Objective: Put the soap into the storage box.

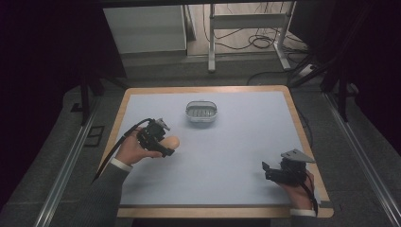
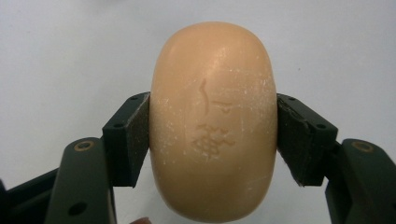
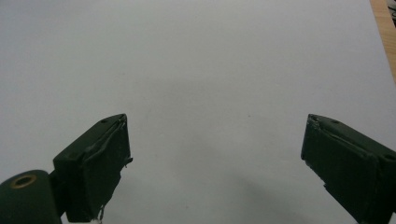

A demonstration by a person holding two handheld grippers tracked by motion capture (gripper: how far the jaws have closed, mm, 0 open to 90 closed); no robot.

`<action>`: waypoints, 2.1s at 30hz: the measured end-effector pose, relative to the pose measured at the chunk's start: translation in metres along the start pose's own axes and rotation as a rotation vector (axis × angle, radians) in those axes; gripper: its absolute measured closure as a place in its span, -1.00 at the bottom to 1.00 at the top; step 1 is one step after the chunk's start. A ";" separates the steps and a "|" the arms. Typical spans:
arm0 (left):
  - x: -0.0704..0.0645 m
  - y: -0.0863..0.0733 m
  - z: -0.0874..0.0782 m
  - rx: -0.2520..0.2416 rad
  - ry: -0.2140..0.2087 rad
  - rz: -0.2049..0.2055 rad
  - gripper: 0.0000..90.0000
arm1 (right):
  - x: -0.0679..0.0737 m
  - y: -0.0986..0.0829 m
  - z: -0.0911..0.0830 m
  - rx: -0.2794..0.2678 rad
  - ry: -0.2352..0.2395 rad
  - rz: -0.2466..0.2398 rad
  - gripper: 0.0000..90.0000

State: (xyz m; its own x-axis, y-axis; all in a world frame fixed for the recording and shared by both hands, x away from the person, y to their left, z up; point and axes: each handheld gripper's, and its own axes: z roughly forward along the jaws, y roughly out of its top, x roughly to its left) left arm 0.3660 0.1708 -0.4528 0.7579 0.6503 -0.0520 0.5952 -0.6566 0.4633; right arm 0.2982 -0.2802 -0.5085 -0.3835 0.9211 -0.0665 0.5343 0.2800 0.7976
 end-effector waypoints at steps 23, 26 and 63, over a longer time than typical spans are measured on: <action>0.010 0.021 0.000 0.004 0.020 0.000 -0.27 | -0.001 -0.001 0.001 0.004 -0.003 0.001 -0.83; 0.011 0.024 -0.001 0.000 0.018 0.001 -0.27 | -0.001 -0.001 0.001 0.008 -0.005 0.000 -0.83; 0.028 0.053 0.006 0.013 0.034 0.005 -0.27 | -0.001 -0.002 0.003 0.013 -0.007 -0.007 -0.83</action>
State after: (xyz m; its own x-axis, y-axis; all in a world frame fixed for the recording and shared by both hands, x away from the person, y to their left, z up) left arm 0.4209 0.1519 -0.4348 0.7517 0.6592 -0.0197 0.5949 -0.6648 0.4518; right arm 0.2994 -0.2808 -0.5115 -0.3816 0.9212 -0.0761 0.5414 0.2895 0.7893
